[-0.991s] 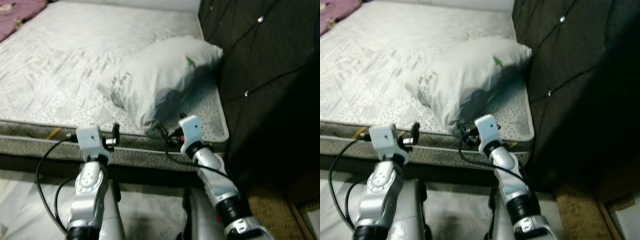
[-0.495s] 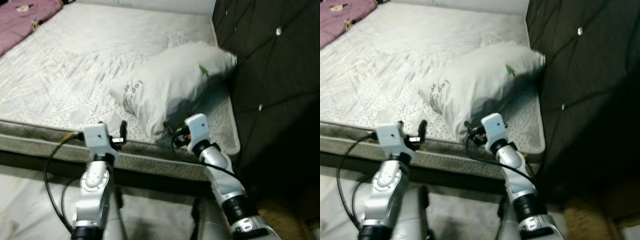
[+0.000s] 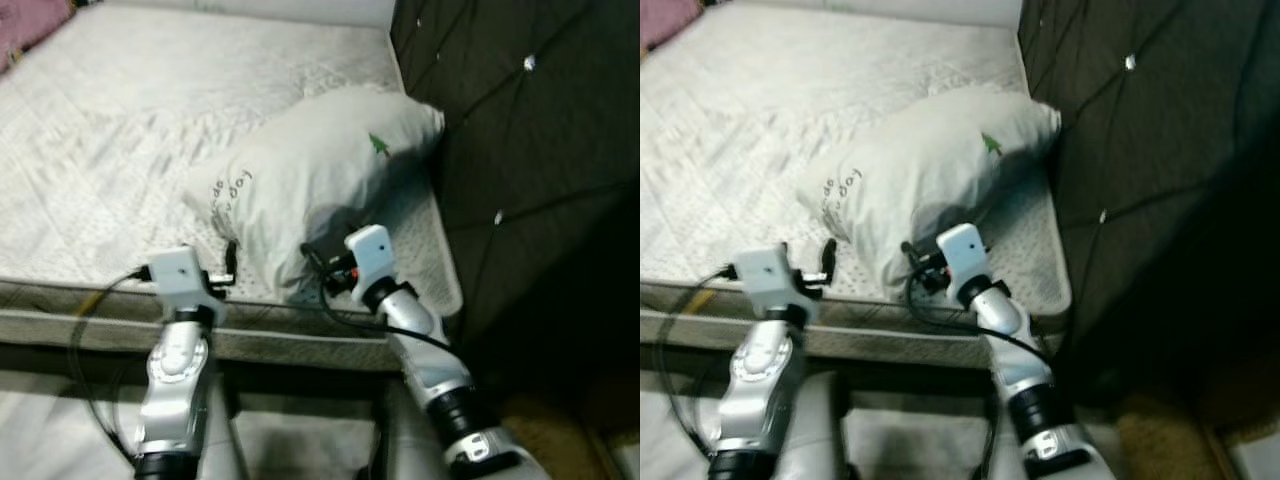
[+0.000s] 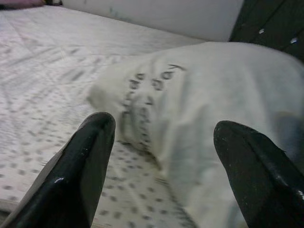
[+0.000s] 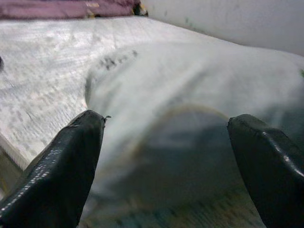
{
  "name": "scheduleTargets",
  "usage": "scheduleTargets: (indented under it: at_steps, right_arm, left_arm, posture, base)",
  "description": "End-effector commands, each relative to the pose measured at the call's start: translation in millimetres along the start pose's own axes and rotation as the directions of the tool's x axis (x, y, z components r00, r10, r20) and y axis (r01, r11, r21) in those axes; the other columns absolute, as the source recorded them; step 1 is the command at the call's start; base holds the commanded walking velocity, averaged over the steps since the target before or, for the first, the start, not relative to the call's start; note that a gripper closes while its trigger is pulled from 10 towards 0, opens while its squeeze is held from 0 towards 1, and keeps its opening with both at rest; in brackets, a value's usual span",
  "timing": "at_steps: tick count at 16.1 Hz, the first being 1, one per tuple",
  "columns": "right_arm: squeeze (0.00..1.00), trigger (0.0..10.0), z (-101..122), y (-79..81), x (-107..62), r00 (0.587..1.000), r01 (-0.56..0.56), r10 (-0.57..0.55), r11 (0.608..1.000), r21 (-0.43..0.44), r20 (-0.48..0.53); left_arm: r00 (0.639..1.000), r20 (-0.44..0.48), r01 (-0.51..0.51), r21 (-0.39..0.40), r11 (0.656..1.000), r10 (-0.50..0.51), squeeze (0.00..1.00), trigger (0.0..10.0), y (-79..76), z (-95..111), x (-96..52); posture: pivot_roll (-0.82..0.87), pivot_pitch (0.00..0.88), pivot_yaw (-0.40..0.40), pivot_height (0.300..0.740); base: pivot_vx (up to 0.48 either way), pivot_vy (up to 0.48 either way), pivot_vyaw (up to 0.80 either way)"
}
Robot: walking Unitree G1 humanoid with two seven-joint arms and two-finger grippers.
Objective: Clean up the room
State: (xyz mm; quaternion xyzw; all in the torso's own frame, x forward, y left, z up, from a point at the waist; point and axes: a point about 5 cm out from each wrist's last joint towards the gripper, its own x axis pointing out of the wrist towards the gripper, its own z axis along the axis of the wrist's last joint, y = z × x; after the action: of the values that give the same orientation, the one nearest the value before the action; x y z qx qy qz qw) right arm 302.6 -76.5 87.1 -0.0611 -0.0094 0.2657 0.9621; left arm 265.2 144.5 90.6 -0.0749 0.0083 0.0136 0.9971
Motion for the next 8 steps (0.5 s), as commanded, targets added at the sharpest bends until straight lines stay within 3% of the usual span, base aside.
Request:
scheduleTargets:
  at_steps: [1,6,8]
  right_arm:
    - [0.0,10.0,1,-5.2,-0.8,1.0,0.013,-0.013,1.0,-0.006,0.004]
    - [0.0,10.0,-1,-2.4,3.0,0.996,-0.068,0.067,0.997,-0.02,-0.05]
    - [0.0,10.0,-11,1.5,4.1,0.986,-0.108,0.108,0.994,0.006,-0.129]
  left_arm:
    - [1.0,-0.011,0.001,0.003,1.0,-0.001,0.0,10.0,-0.6,-1,0.0]
    - [1.0,-0.011,-0.027,0.027,0.999,0.028,0.0,10.0,2.6,0,-1.9]
    - [0.999,-0.013,-0.038,0.041,0.998,0.039,0.0,10.0,7.3,2,-6.1]
  posture:
    - [-0.01,0.0,-0.052,0.547]
    - [0.01,0.0,-0.049,0.547]
    - [0.03,0.002,-0.049,0.547]
  base:
    - [0.0,0.0,0.8]
    - [0.0,0.0,0.75]
    - [0.0,0.0,0.0]
